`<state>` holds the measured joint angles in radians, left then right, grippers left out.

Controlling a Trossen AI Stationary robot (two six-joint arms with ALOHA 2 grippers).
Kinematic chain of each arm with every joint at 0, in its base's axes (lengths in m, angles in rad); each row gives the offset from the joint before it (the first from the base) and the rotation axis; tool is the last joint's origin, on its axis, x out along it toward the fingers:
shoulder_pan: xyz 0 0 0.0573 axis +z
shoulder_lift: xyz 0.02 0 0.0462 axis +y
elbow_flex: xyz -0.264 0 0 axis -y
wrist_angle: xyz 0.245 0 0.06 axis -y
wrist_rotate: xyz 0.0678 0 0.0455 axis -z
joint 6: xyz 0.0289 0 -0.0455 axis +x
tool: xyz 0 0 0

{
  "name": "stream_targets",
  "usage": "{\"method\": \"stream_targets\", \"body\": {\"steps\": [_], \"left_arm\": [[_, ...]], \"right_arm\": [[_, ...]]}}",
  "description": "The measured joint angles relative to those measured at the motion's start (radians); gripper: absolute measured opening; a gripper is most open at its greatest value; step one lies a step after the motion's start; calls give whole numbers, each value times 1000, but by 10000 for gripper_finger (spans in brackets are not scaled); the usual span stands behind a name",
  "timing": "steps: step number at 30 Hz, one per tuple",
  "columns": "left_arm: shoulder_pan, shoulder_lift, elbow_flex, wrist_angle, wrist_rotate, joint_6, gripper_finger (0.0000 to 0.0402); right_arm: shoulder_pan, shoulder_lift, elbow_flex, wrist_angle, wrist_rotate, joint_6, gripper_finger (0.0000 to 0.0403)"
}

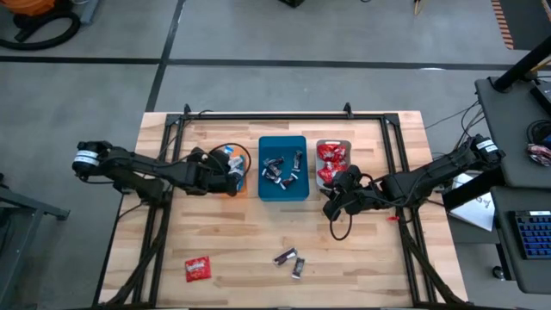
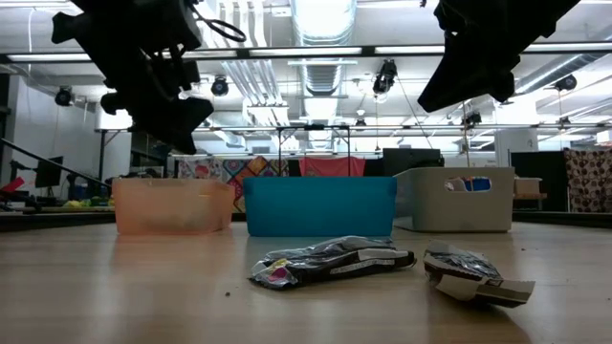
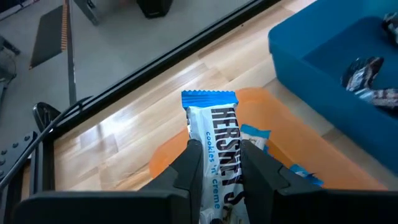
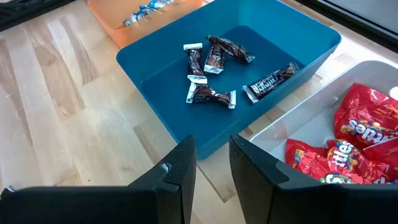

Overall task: Sort candy
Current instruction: Put the white chocolate bar into the orange bin, then put the brown chocolate bar into the blue bin

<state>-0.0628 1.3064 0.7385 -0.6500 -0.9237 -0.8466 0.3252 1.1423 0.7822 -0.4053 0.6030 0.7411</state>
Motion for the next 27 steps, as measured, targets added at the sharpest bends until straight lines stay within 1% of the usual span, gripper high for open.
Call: {"method": "stream_targets", "body": {"steps": [6, 13, 23, 27], "left_arm": [[2, 0, 10, 9, -2, 0, 61], [14, 1, 14, 47, -8, -1, 74], [14, 1, 14, 53, -8, -8, 125], [14, 1, 14, 53, -2, -7, 140]], "right_arm": [[0, 0, 0, 0, 1, 0, 89], [0, 0, 0, 0, 1, 0, 89], [0, 0, 0, 0, 1, 0, 89], [0, 0, 0, 0, 0, 0, 89]]}}
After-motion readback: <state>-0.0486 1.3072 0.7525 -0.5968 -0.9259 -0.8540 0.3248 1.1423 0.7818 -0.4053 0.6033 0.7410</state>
